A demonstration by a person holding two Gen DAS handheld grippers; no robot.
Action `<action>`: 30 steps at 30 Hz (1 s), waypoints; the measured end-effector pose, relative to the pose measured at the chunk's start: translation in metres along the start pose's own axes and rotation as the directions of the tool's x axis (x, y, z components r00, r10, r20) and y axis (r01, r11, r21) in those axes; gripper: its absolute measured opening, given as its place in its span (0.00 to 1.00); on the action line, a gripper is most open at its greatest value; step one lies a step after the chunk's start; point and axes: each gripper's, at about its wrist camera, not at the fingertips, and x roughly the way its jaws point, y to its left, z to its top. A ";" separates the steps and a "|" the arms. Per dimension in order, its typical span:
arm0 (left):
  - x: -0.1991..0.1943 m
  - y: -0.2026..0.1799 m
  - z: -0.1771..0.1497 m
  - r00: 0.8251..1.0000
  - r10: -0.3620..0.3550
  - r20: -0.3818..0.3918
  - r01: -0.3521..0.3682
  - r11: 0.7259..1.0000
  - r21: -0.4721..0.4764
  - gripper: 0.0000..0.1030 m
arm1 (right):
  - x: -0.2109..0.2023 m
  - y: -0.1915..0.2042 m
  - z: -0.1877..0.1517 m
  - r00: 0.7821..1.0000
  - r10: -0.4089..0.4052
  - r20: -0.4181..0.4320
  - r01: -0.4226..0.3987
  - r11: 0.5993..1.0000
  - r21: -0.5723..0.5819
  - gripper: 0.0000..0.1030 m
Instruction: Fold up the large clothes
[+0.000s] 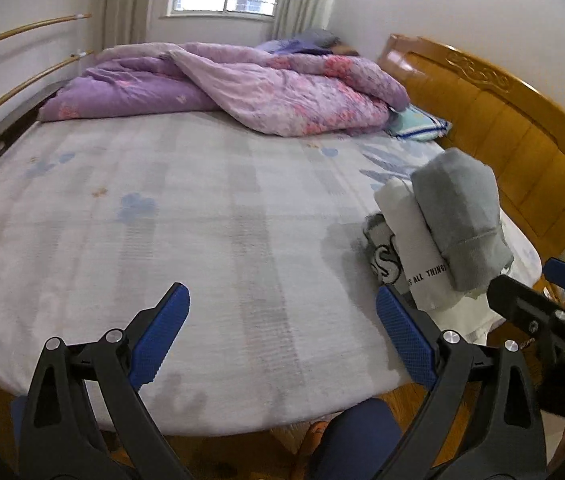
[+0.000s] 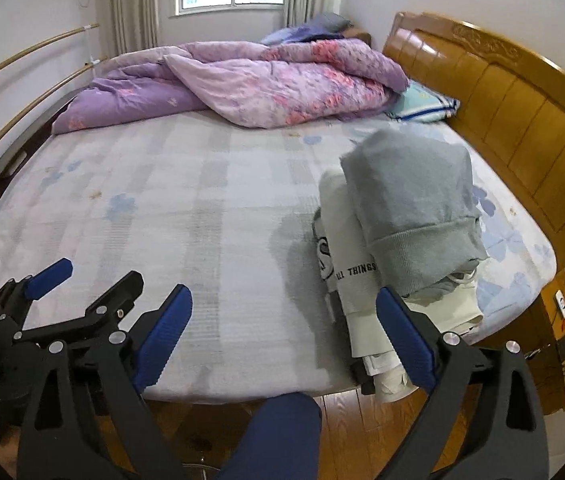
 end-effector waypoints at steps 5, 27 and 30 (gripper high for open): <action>-0.045 0.011 -0.002 0.997 0.036 0.066 -0.036 0.999 0.001 0.92 | -0.031 0.015 -0.006 0.999 0.017 0.051 -0.016 1.000 -0.006 0.90; -0.208 0.032 0.000 0.922 0.153 0.356 -0.161 0.987 -0.006 0.95 | -0.156 0.054 -0.022 0.937 0.050 0.346 -0.036 0.998 -0.048 0.93; -0.221 0.031 0.002 0.913 0.143 0.382 -0.152 0.988 -0.008 0.95 | -0.166 0.052 -0.022 0.925 0.059 0.375 -0.048 0.998 -0.040 0.93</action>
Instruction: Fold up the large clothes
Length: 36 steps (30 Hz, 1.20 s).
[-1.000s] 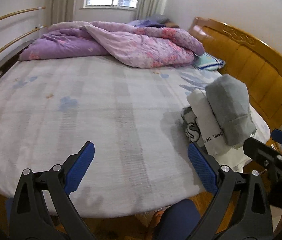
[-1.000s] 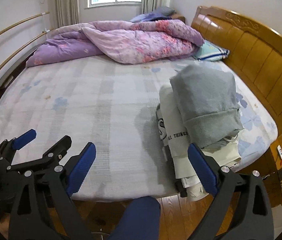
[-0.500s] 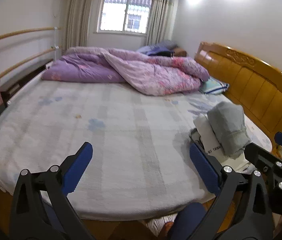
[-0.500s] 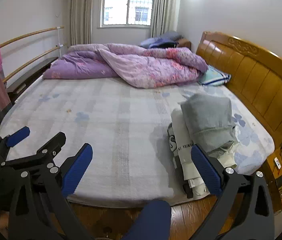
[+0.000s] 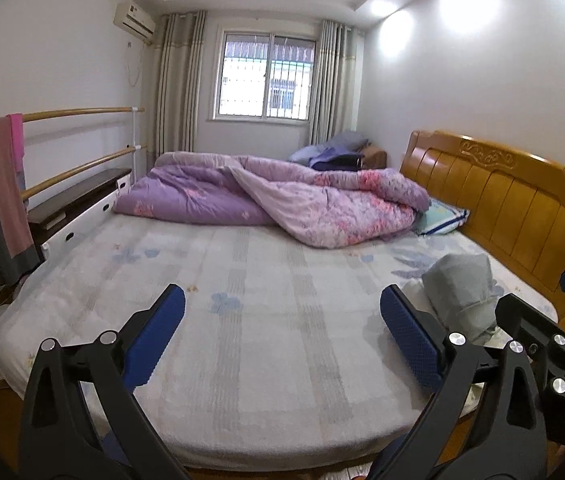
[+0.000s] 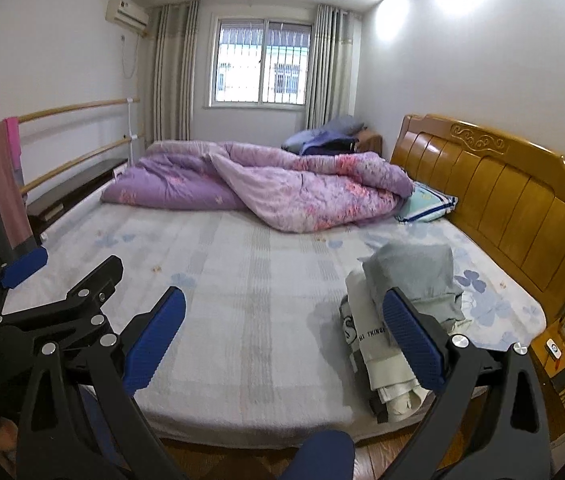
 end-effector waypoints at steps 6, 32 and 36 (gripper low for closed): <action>-0.015 -0.001 0.012 0.999 -0.006 0.046 0.006 1.000 0.008 0.95 | -0.012 -0.004 0.007 0.998 0.007 0.055 -0.007 1.000 0.015 0.93; 0.003 -0.014 0.020 0.999 0.004 0.054 -0.007 0.999 0.053 0.95 | -0.003 -0.010 0.007 0.999 0.012 0.043 -0.014 0.998 0.056 0.93; 0.007 -0.016 0.020 0.999 0.000 0.042 -0.002 0.999 0.052 0.95 | -0.001 -0.011 0.009 0.999 0.008 0.036 -0.010 0.998 0.060 0.93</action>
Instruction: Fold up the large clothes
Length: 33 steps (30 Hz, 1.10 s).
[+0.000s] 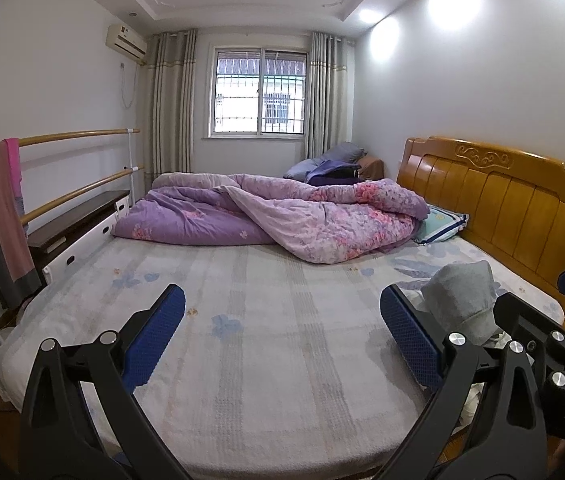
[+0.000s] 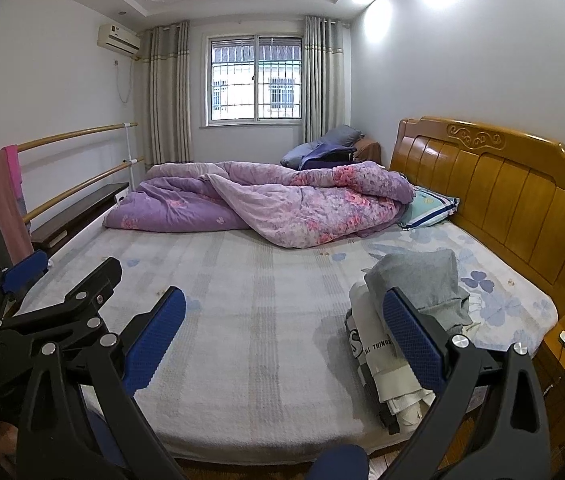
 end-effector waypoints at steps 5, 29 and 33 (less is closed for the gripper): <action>0.002 -0.005 -0.001 1.000 -0.006 -0.002 0.006 1.000 0.005 0.95 | 0.001 -0.001 0.000 1.000 -0.010 0.001 0.010 1.000 0.004 0.93; 0.003 -0.013 -0.004 1.000 -0.014 -0.001 0.014 1.000 0.006 0.95 | -0.004 -0.004 -0.003 1.000 -0.025 0.003 0.025 1.000 0.011 0.93; 0.002 -0.014 -0.004 1.000 -0.013 -0.001 0.013 1.000 0.007 0.95 | -0.004 -0.004 -0.002 1.000 -0.023 0.000 0.023 1.000 0.011 0.93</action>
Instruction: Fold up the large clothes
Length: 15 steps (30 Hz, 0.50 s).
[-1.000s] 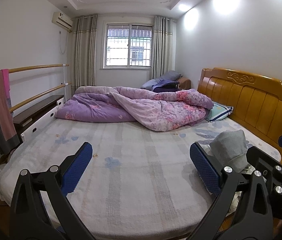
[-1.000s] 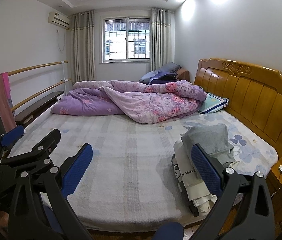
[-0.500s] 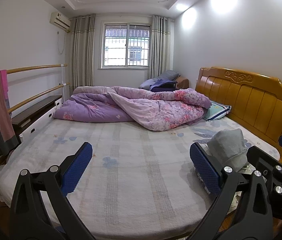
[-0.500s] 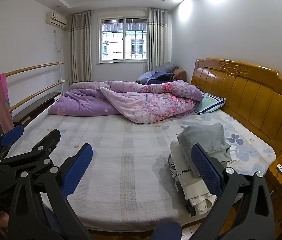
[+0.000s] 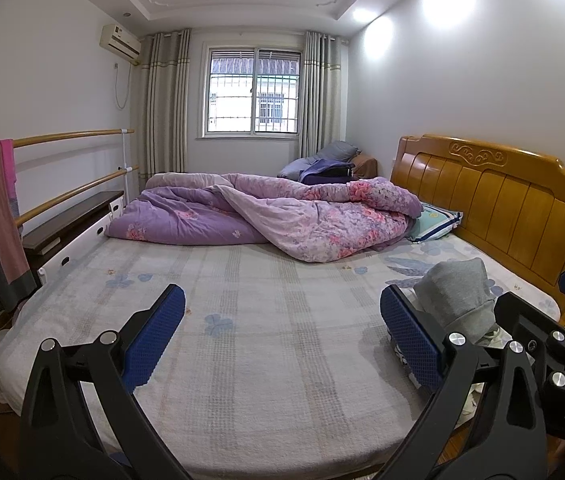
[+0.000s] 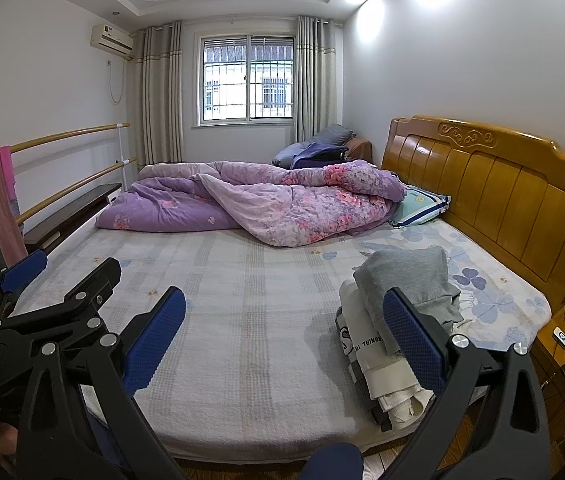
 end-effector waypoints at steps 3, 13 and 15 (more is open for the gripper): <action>0.000 0.001 0.000 1.000 0.001 0.001 -0.001 1.000 -0.001 0.95 | 0.000 0.000 0.000 1.000 -0.001 0.002 0.001 1.000 0.000 0.93; 0.000 -0.004 0.000 1.000 -0.001 0.006 0.001 1.000 0.002 0.95 | 0.000 0.000 0.000 1.000 -0.002 -0.001 0.002 1.000 0.000 0.93; 0.000 -0.005 0.000 1.000 -0.001 0.006 0.001 1.000 0.004 0.95 | 0.000 -0.002 0.000 1.000 -0.002 -0.001 0.002 1.000 0.003 0.93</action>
